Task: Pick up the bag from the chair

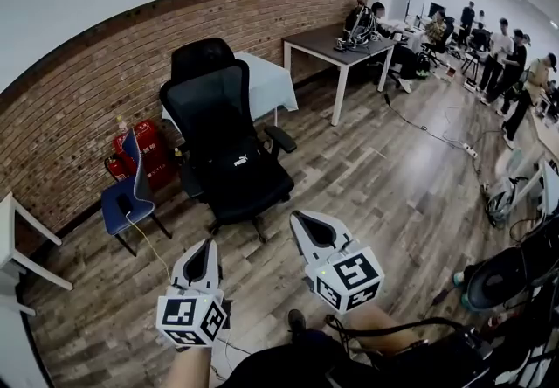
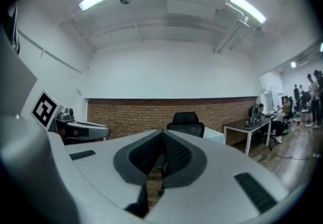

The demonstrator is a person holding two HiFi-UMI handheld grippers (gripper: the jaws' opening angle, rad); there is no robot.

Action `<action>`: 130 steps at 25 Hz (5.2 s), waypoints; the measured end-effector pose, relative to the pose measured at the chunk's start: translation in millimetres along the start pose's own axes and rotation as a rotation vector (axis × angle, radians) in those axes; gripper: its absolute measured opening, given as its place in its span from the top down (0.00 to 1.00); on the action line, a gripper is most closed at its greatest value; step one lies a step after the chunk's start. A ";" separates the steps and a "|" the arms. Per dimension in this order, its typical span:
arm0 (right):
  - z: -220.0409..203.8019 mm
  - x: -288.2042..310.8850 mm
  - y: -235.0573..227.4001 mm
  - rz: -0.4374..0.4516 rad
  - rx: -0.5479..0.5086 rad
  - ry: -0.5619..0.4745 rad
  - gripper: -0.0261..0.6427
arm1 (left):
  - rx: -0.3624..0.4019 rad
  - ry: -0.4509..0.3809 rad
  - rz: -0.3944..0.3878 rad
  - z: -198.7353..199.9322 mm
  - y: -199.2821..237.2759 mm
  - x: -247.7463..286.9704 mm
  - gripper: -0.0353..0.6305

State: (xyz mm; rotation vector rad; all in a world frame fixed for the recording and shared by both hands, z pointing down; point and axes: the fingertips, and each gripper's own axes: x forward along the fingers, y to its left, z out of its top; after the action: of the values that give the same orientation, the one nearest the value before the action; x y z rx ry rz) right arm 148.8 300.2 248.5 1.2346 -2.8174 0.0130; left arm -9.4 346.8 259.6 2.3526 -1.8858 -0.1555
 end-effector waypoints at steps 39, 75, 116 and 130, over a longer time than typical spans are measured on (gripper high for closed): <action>-14.8 178.8 -193.0 -0.075 0.012 0.054 0.94 | -0.040 0.062 -0.056 -12.2 63.6 275.4 0.93; -10.0 436.7 -204.5 -0.087 -0.046 0.124 0.94 | -0.114 0.137 -0.016 -28.0 290.6 427.2 0.93; -298.5 684.2 -340.7 0.190 0.166 0.609 0.66 | -0.358 0.610 0.387 -276.0 408.0 597.7 0.78; -425.4 716.1 -341.5 0.105 0.260 0.747 0.54 | -0.523 0.772 0.517 -414.1 462.2 586.4 0.65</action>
State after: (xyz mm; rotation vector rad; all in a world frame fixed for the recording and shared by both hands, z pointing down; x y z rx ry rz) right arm -60.2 -442.6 712.0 0.8587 -2.2474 0.7052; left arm -262.6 -312.2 739.9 1.2634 -1.6852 0.2463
